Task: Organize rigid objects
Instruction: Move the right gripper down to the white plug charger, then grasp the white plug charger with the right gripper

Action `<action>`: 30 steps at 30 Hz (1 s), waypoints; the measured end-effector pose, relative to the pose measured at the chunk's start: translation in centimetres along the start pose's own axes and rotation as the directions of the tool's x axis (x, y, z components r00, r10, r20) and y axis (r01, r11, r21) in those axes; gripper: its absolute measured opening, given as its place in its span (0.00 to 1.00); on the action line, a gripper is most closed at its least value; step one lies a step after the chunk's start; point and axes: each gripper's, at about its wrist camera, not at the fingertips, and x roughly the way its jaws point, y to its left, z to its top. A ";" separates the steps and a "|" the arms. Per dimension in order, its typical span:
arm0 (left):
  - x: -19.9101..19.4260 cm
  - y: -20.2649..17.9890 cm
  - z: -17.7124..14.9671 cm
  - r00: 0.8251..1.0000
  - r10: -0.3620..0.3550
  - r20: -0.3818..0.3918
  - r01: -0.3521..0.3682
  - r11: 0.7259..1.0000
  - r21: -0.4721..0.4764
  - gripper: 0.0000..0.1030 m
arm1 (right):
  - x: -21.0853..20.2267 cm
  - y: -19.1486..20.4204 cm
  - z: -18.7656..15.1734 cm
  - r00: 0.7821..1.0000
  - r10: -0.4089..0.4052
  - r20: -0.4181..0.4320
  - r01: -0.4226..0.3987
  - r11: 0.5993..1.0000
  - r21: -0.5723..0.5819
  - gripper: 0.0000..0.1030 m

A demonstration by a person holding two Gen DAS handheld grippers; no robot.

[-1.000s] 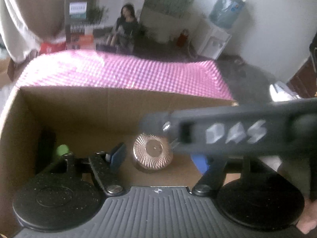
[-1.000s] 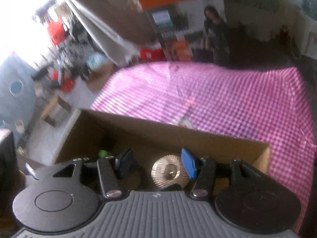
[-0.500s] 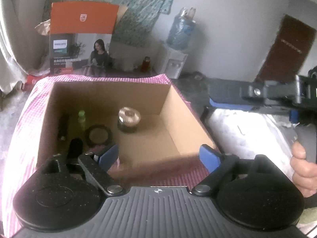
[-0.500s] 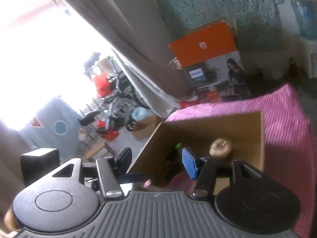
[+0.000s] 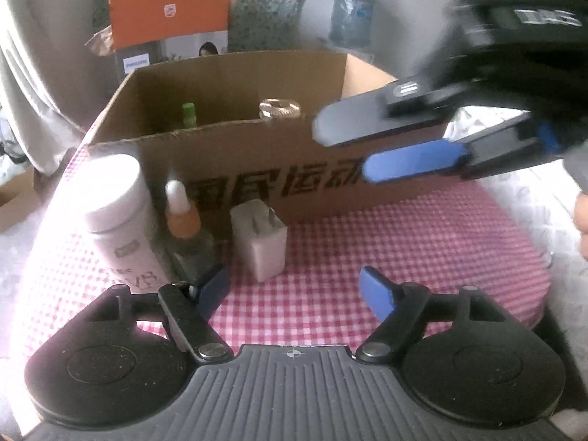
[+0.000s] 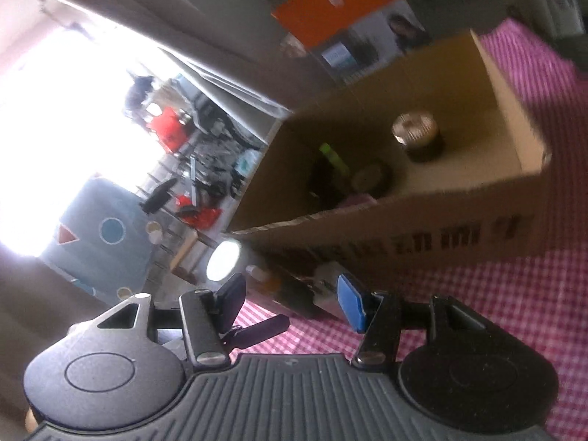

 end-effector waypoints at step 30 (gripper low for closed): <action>3.2 -1.0 -1.1 0.998 -0.061 -0.025 0.061 0.998 0.007 0.35 | 5.9 -5.3 -1.2 0.990 -0.060 -0.126 0.089 0.968 0.236 0.35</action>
